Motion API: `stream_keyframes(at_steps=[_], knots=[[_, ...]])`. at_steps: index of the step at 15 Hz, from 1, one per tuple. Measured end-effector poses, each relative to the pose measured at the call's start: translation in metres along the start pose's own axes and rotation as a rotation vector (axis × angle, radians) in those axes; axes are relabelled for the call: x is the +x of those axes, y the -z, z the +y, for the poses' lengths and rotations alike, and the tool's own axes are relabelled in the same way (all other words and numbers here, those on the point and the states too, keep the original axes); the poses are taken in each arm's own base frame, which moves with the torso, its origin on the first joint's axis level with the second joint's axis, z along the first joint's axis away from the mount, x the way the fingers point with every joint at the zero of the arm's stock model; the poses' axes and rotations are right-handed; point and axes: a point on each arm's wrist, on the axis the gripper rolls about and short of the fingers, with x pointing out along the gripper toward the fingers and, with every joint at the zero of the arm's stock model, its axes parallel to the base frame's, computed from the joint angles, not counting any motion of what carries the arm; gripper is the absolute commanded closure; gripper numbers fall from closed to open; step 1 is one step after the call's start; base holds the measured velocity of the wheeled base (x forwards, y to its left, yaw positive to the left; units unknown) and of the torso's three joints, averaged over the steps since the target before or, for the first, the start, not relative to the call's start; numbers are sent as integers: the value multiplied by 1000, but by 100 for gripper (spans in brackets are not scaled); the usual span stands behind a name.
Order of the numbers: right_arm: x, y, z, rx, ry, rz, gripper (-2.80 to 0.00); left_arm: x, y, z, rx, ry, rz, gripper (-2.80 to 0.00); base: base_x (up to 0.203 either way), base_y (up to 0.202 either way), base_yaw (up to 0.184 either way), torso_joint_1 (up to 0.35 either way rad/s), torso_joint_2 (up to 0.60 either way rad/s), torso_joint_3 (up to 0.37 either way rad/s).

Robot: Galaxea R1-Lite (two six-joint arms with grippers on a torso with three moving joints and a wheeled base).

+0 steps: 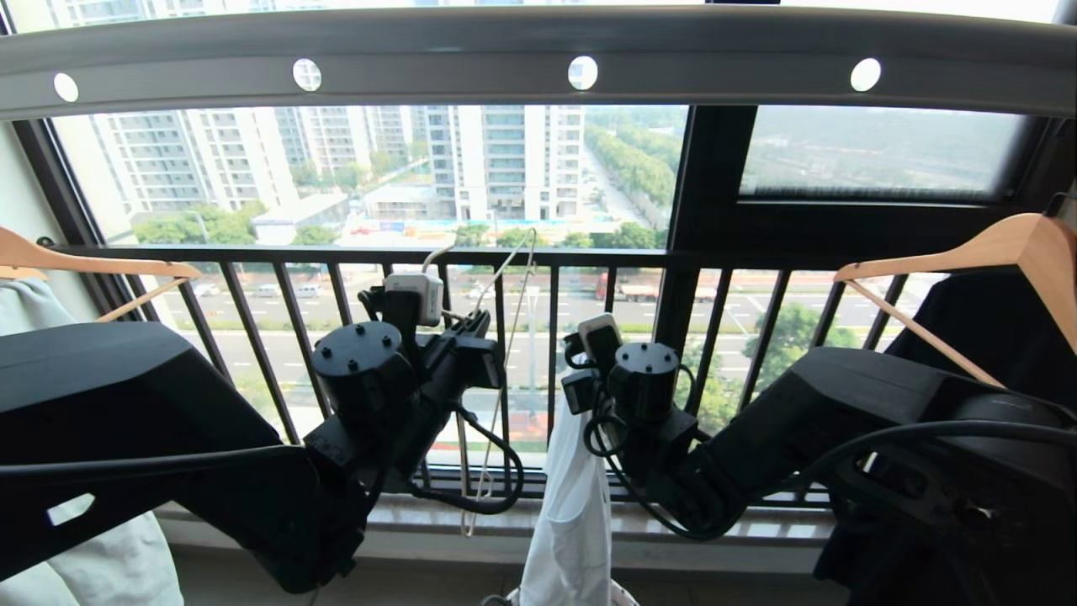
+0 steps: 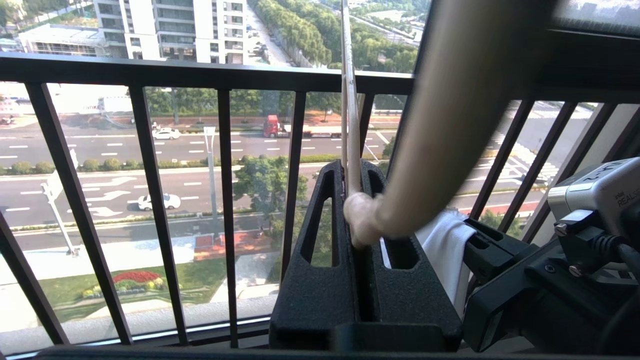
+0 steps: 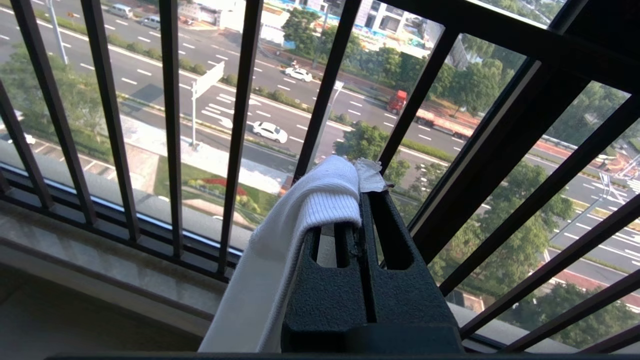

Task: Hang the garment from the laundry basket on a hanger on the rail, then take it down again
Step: Take the clothes off the clothes rack

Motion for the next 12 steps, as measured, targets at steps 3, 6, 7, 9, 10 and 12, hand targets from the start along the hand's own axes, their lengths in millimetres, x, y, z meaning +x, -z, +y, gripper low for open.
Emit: stream_keyframes(at_steps=[3, 6, 7, 9, 10, 12], knots=[[4, 10, -3, -28, 0, 17, 0, 3, 10, 3, 29, -10, 23, 0, 0, 0, 0, 0, 0, 0], [7, 22, -2, -47, -9, 39, 0, 5, 18, 6, 47, -17, 39, 0, 0, 0, 0, 0, 0, 0], [8, 27, 0, -62, -17, 48, 0, 5, 19, 6, 49, -18, 42, 0, 0, 0, 0, 0, 0, 0], [9, 38, 2, -79, -29, 68, 0, 5, 20, 6, 51, -19, 45, 0, 0, 0, 0, 0, 0, 0], [10, 43, 4, -83, -32, 76, 0, 6, 21, 7, 52, -21, 46, 0, 0, 0, 0, 0, 0, 0], [10, 50, 6, -92, -39, 92, 0, 6, 20, 8, 53, -26, 45, 0, 0, 0, 0, 0, 0, 0]])
